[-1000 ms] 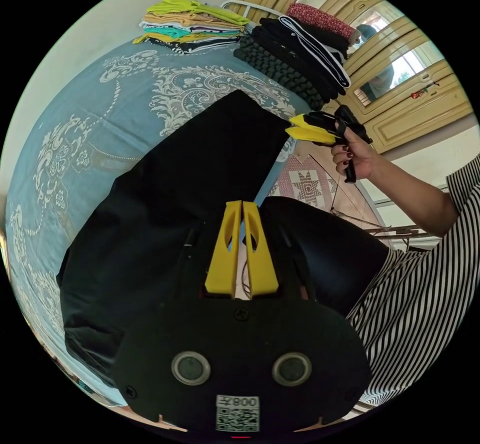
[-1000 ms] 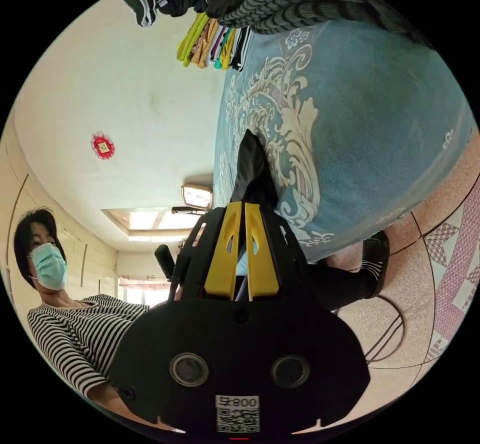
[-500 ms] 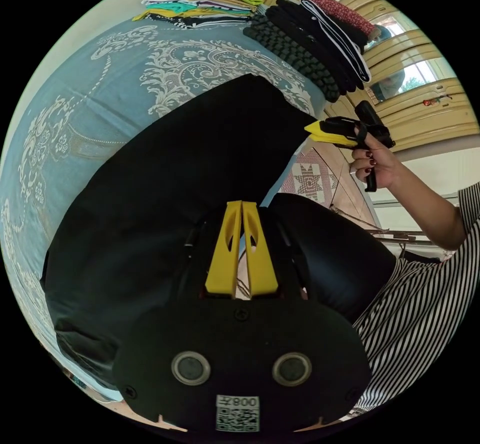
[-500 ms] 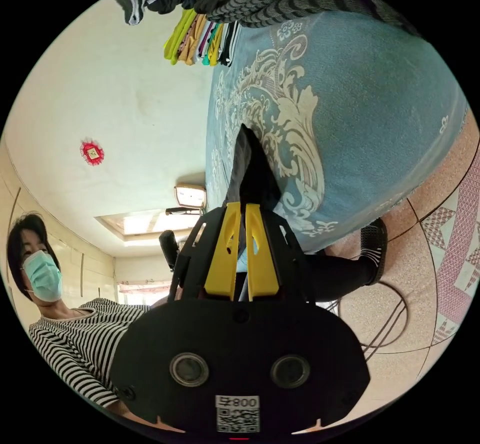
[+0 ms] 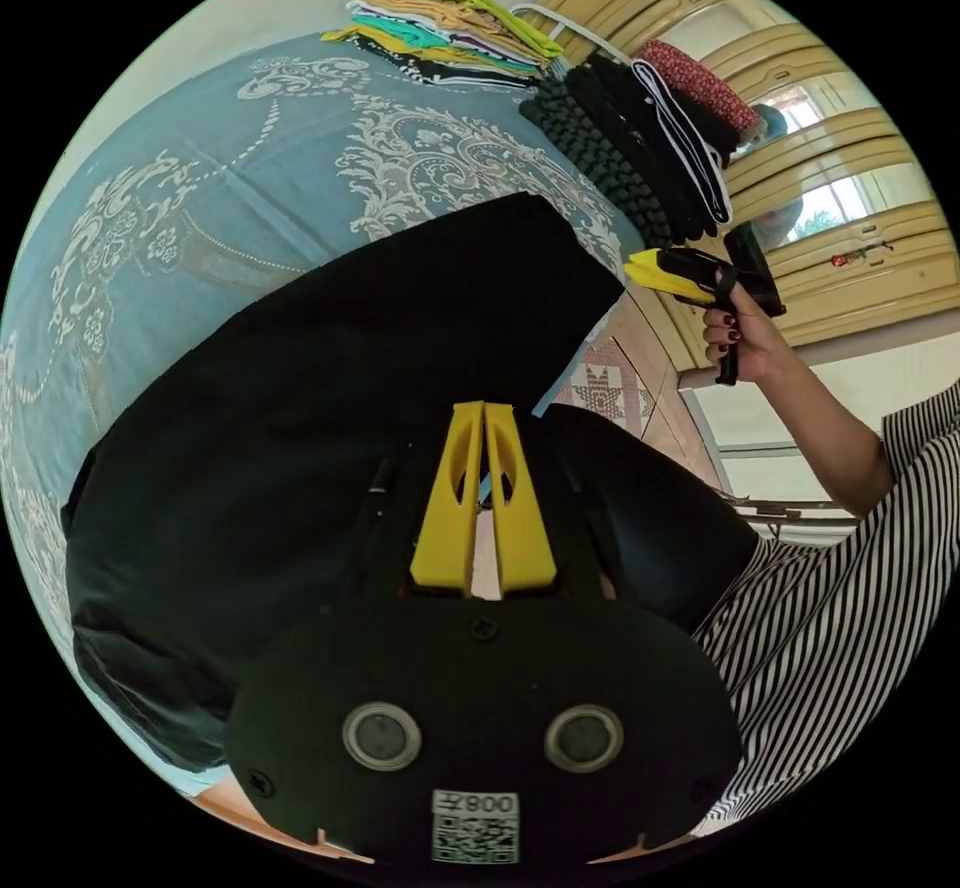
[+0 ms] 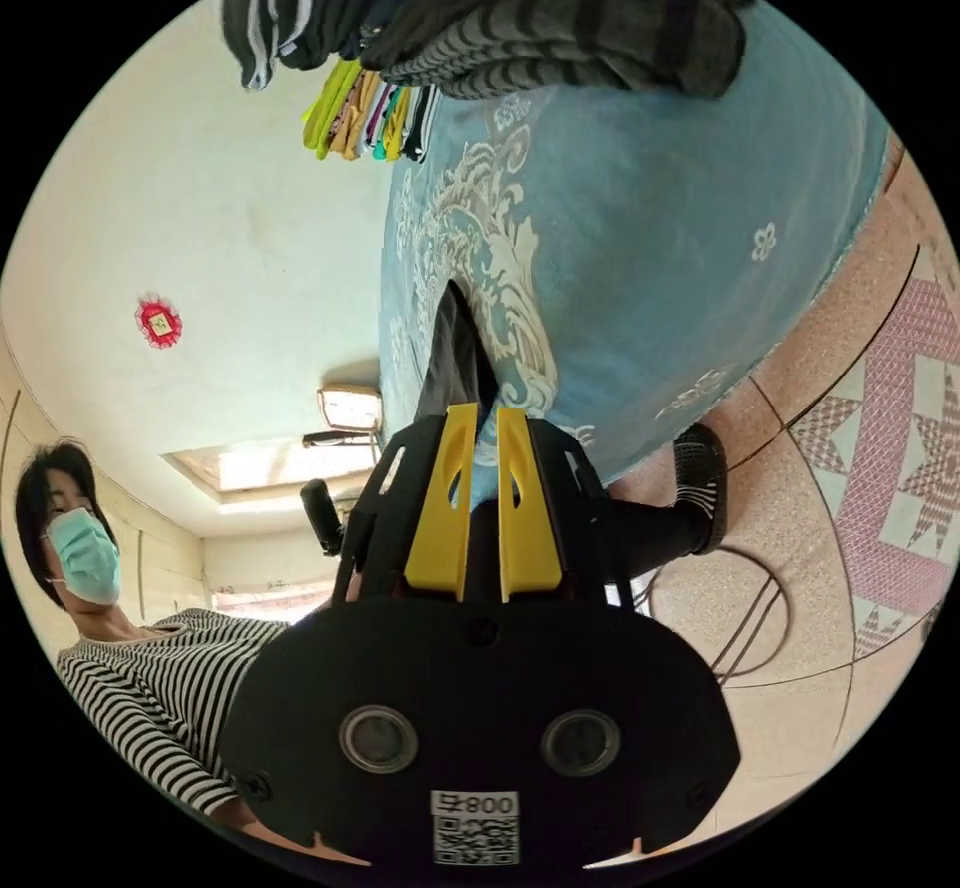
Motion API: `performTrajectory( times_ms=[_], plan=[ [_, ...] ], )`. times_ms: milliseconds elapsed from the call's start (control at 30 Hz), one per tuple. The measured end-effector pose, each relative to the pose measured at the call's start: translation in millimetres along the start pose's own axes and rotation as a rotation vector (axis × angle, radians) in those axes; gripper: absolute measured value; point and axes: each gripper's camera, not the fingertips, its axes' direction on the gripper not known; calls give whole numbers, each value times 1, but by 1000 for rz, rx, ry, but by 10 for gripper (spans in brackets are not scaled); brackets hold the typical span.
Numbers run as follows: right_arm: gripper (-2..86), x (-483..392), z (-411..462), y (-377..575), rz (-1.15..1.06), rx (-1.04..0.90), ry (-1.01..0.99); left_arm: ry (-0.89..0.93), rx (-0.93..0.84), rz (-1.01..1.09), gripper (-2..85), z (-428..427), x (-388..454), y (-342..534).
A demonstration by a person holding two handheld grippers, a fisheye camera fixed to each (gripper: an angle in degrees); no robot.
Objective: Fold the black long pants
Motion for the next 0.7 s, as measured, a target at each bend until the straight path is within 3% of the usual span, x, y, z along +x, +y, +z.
performTrajectory(
  times_ms=[167, 467, 700],
  plan=[
    [64, -144, 111, -41, -343, -232, 94, 5, 108, -188, 2, 17, -61, 55],
    [70, -353, 354, -39, -725, -602, 117, -149, 313, -581, 7, 30, -185, 206],
    [72, -504, 522, -24, -965, -740, 181, -219, 384, -528, 19, 62, -254, 232]
  ],
)
